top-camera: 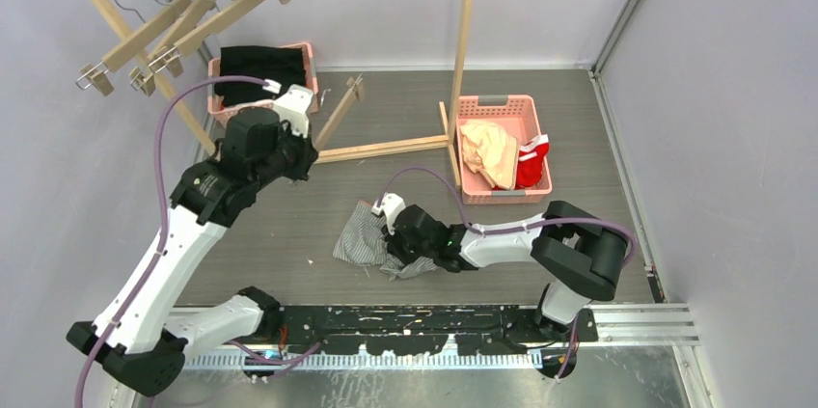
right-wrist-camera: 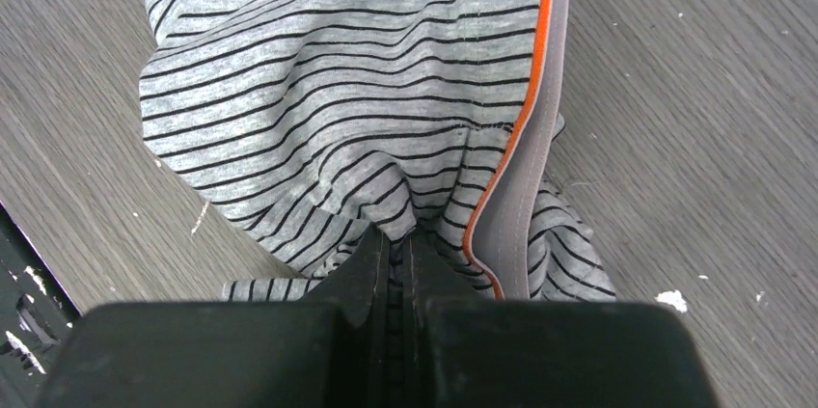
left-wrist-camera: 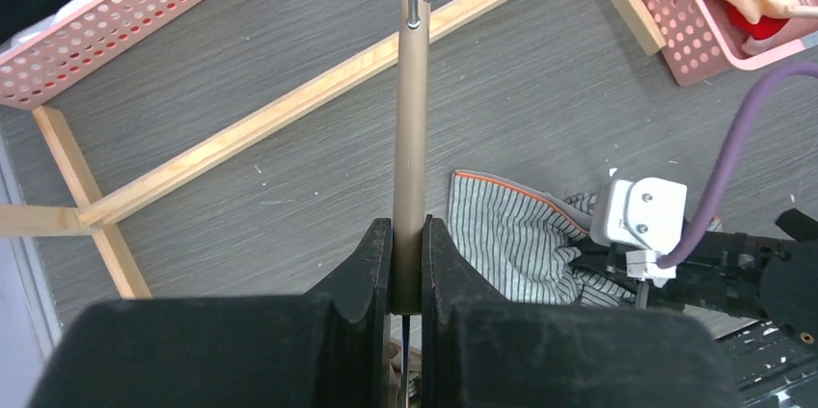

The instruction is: Remove the underwear clipped to the hanger

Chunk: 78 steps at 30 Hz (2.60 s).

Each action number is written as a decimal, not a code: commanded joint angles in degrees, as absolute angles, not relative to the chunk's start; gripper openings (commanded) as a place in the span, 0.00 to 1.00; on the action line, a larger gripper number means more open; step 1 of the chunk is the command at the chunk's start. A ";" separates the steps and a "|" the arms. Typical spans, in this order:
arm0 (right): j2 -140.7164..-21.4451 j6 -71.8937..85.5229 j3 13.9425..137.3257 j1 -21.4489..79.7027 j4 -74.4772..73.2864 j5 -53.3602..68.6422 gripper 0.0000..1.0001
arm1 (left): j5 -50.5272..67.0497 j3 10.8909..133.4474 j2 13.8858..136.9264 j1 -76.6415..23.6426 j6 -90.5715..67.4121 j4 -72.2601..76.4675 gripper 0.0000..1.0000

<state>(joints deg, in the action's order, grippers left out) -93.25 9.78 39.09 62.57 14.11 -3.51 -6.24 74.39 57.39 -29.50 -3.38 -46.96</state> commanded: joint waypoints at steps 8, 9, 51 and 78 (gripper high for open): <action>-75.31 6.63 45.76 62.17 3.78 -24.17 0.01 | -6.62 94.65 68.78 -25.82 2.10 -44.93 0.00; -73.77 5.95 46.59 61.50 3.65 -26.08 0.01 | -5.40 96.25 70.03 -24.47 2.00 -45.06 0.00; -79.55 7.81 48.10 13.20 15.50 -23.72 0.01 | -1.06 114.46 74.19 -17.92 4.26 -38.92 0.00; -77.23 12.72 40.43 9.64 14.20 -21.32 0.01 | -1.43 120.04 82.17 -13.21 4.84 -40.58 0.00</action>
